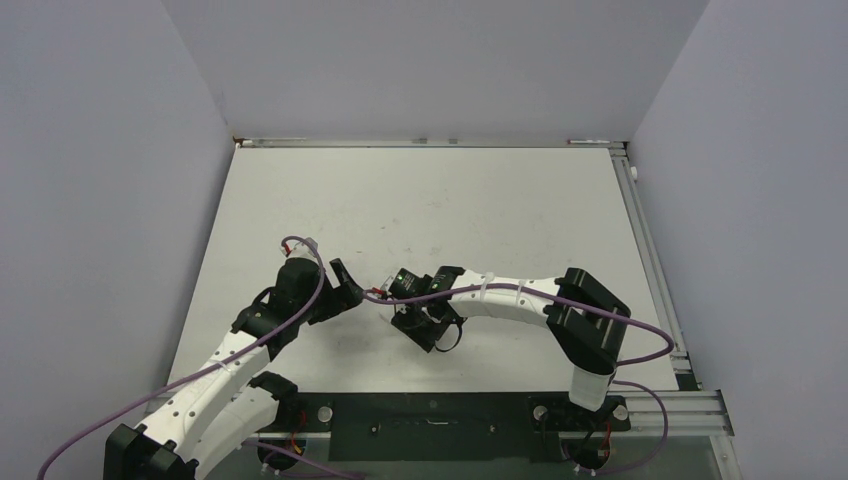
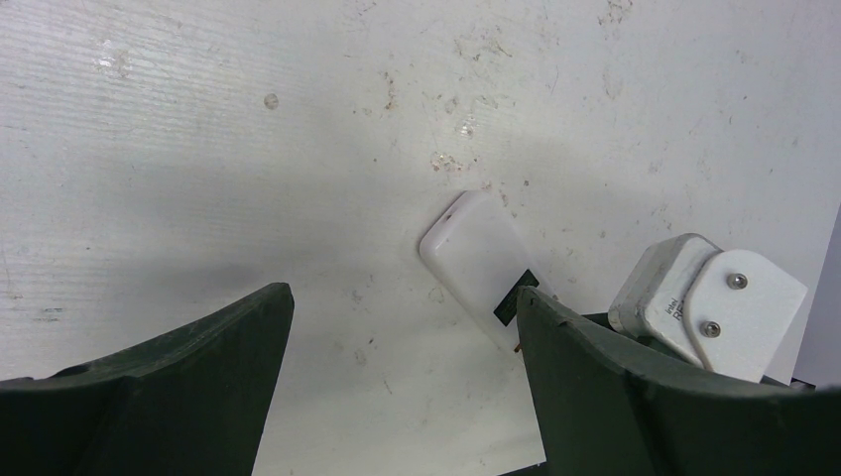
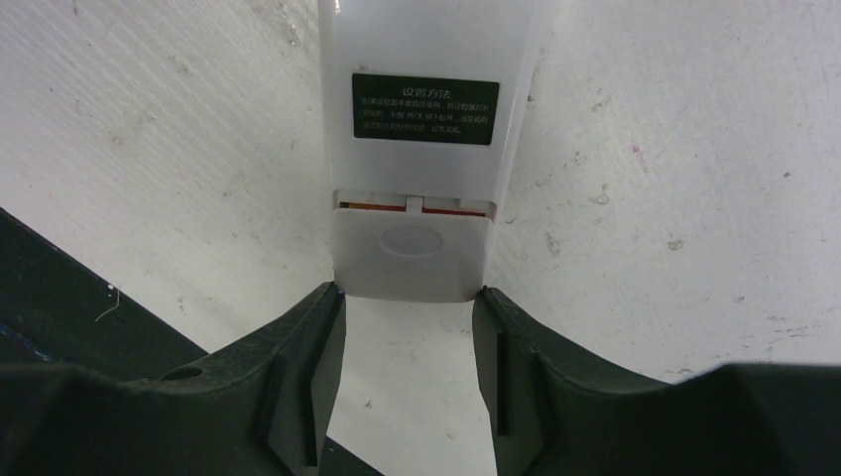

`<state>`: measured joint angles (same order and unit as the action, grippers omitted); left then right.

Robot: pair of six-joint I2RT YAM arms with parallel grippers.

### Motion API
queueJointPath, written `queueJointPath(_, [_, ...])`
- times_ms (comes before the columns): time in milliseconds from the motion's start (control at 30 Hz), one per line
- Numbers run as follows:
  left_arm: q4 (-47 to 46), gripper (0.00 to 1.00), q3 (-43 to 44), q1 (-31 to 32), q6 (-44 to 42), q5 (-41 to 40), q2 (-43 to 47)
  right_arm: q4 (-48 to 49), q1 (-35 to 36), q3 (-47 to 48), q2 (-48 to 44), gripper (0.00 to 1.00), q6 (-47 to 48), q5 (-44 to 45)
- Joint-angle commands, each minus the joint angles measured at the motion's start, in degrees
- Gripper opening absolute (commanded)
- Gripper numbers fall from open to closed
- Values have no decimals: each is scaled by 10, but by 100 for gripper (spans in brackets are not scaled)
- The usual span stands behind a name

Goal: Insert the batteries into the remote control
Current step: Load the battery cover into the remote control.

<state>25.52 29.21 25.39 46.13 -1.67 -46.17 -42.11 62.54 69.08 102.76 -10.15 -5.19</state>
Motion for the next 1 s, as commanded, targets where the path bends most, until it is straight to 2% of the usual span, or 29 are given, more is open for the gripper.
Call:
queueJointPath(0, [-11, 80, 2, -3, 5, -1, 4, -5, -4, 26, 9, 11, 0, 5])
queueJointPath(767, [-17, 80, 0, -3, 4, 4, 3, -17, -15, 53, 24, 12, 8, 2])
queueJointPath(967, [-22, 81, -3, -3, 3, 9, -1, -13, -15, 45, 1, 17, 3, 18])
